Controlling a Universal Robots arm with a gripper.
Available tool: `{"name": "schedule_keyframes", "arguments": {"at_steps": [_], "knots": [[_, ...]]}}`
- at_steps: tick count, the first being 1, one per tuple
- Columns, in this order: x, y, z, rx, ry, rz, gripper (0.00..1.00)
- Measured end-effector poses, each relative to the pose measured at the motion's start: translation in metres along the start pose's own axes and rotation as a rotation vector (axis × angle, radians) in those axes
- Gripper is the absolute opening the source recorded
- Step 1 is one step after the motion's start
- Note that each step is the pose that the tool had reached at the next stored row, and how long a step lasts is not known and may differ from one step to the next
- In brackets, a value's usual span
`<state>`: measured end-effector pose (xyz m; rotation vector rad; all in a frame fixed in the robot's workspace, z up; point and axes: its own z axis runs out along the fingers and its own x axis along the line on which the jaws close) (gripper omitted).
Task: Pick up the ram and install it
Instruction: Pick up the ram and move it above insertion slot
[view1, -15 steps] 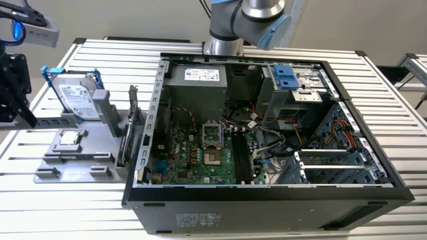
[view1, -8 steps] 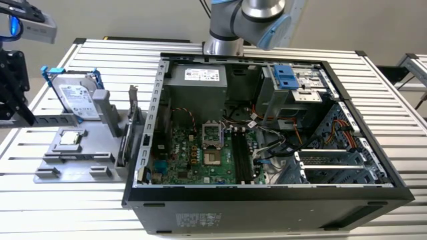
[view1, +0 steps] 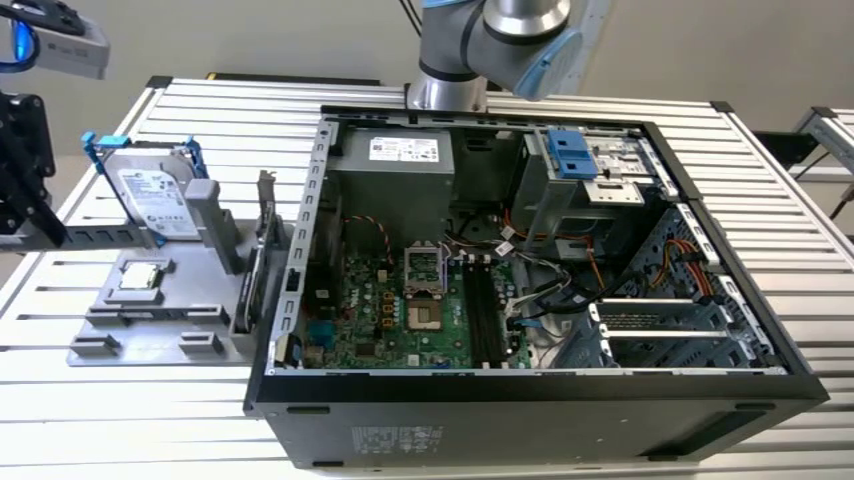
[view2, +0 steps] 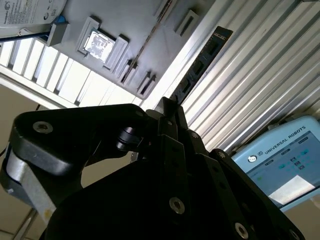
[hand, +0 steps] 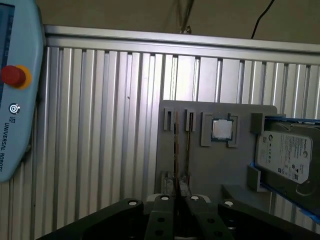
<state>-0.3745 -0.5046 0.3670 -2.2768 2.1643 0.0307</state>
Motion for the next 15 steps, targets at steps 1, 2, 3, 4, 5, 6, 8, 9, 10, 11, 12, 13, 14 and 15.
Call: {"name": "schedule_keyframes", "arguments": {"at_steps": [1,2,3,4,5,6,8,9,10,11,12,13,14,15], "knots": [[0.0000,0.0000,-0.0006,0.0000,0.0000,0.000,0.00],[0.0000,0.0000,-0.0011,0.0000,0.0000,0.000,0.00],[0.0000,0.0000,-0.0016,0.0000,0.0000,0.000,0.00],[0.0000,0.0000,-0.0022,0.0000,0.0000,0.000,0.00],[0.0000,0.0000,-0.0028,0.0000,0.0000,0.000,0.00],[0.0000,0.0000,-0.0034,-0.0001,0.0001,0.000,0.00],[-0.0001,0.0001,-0.0046,0.0000,0.0000,0.000,0.00],[-0.0001,0.0001,-0.0054,0.0000,0.0000,0.000,0.00],[-0.0001,0.0001,-0.0062,0.0000,0.0000,0.000,0.00],[-0.0001,0.0001,-0.0070,-0.0001,0.0001,0.000,0.00],[-0.0001,0.0001,-0.0077,0.0000,0.0000,0.000,0.00],[-0.0001,0.0001,-0.0083,0.0000,0.0000,0.000,0.00],[-0.0001,0.0002,-0.0088,0.0000,0.0000,0.000,0.00],[-0.0001,0.0001,-0.0094,0.0001,-0.0001,0.000,0.00]]}}
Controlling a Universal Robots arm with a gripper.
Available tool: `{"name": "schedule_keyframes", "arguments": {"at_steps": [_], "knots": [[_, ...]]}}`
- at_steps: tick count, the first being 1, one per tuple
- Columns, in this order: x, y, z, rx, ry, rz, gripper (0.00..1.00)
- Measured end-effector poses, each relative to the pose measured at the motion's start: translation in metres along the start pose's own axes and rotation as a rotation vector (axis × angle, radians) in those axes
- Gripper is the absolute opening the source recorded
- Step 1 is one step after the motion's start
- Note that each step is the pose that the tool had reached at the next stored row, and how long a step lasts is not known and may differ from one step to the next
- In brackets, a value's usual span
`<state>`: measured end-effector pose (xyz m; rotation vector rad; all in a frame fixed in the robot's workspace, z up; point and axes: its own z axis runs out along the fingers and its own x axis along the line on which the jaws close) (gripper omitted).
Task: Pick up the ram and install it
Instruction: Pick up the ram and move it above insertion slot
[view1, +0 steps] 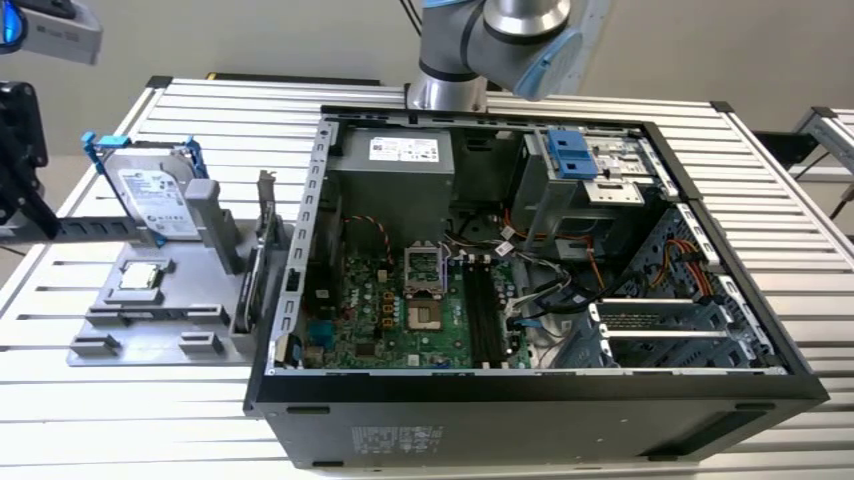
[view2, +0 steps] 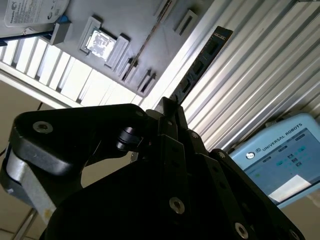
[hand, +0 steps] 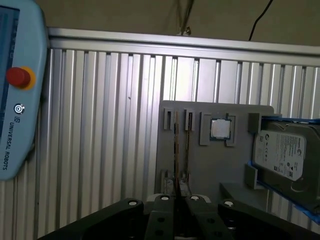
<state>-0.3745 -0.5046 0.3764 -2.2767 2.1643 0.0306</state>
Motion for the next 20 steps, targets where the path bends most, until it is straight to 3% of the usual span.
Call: {"name": "schedule_keyframes", "arguments": {"at_steps": [14,20], "knots": [[-0.0001,0.0001,-0.0075,0.0000,0.0000,0.004,0.00],[-0.0002,0.0002,-0.0138,-0.0001,0.0001,0.004,0.00]]}}
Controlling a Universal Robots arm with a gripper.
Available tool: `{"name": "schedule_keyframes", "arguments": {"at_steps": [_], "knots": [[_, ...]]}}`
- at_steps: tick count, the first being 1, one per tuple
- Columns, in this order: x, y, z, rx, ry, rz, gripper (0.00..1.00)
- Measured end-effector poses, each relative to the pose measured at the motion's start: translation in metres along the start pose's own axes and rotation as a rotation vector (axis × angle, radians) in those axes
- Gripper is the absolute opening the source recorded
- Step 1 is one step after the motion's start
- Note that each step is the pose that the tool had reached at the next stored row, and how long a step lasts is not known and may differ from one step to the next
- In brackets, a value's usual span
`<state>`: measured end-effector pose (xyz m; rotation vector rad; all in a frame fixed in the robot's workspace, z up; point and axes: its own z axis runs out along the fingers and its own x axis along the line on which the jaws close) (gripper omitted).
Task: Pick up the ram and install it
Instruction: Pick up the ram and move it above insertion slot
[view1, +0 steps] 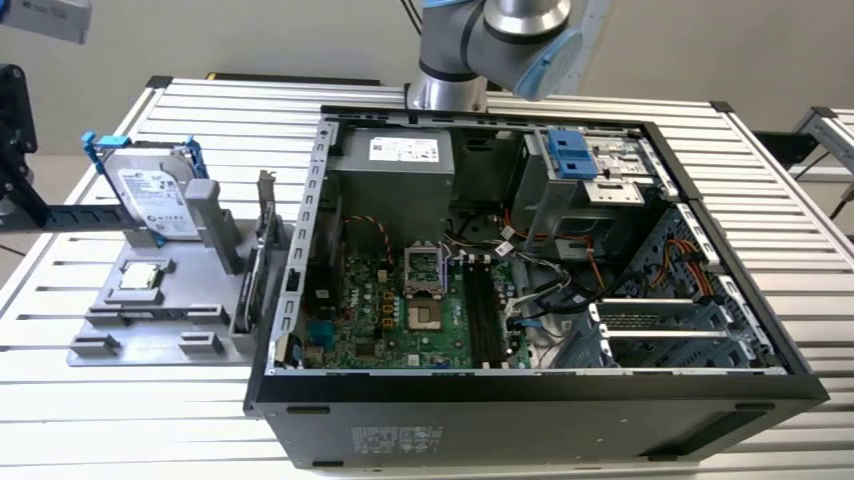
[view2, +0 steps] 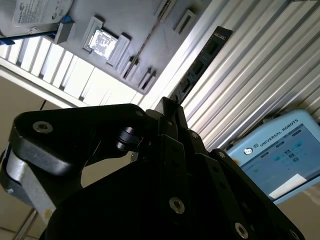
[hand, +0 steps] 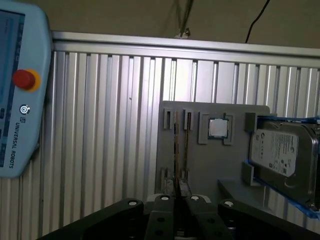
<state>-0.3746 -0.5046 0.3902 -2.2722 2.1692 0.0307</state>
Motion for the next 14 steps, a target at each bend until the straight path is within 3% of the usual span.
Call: {"name": "schedule_keyframes", "arguments": {"at_steps": [9,14], "knots": [[-0.0002,0.0001,-0.0089,0.0001,-0.0001,0.000,0.00],[-0.0002,0.0001,-0.0090,0.0002,0.0000,0.000,0.00]]}}
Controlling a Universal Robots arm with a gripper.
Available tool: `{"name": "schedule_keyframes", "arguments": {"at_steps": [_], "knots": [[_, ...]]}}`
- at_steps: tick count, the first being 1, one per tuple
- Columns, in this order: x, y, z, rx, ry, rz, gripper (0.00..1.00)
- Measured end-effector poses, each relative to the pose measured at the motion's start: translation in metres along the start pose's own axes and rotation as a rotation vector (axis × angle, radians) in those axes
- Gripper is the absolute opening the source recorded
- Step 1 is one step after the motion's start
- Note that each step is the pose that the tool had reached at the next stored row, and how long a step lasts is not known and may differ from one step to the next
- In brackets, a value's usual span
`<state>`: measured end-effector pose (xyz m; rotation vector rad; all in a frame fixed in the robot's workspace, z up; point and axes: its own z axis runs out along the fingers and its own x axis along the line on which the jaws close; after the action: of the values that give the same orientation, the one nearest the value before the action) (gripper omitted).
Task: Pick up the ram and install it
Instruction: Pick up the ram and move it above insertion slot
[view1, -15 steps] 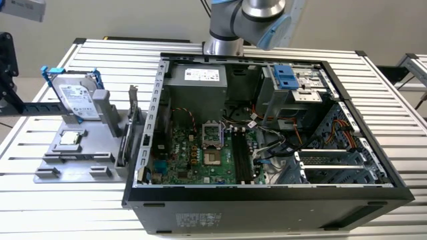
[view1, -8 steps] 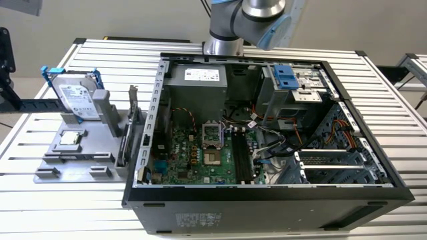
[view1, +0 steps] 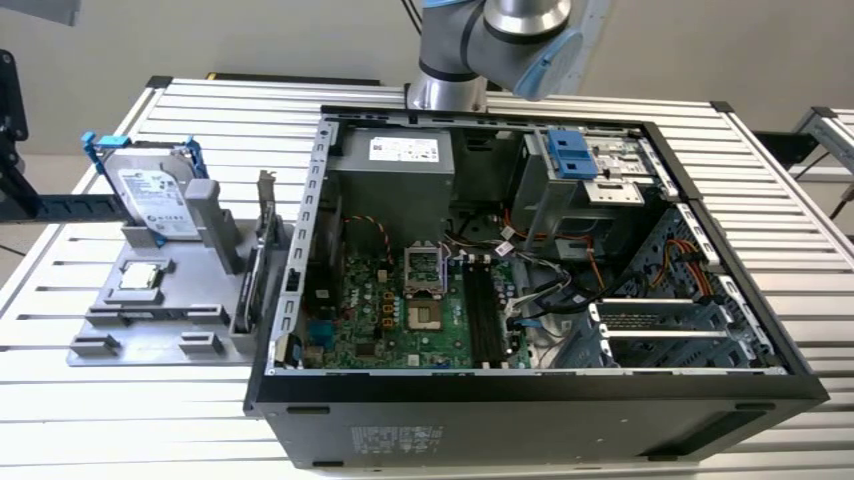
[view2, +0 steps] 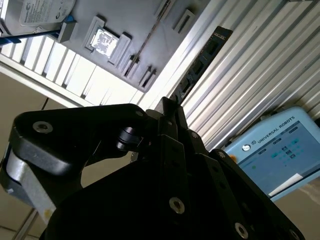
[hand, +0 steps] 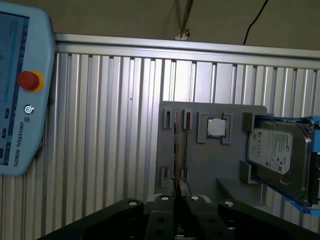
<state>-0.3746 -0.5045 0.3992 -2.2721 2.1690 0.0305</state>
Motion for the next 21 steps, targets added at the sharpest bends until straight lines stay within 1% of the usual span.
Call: {"name": "schedule_keyframes", "arguments": {"at_steps": [5,21], "knots": [[0.0001,-0.0019,-0.0001,0.0000,0.0001,0.000,0.00],[0.0009,-0.0197,-0.0003,0.0000,0.0000,0.000,0.00]]}}
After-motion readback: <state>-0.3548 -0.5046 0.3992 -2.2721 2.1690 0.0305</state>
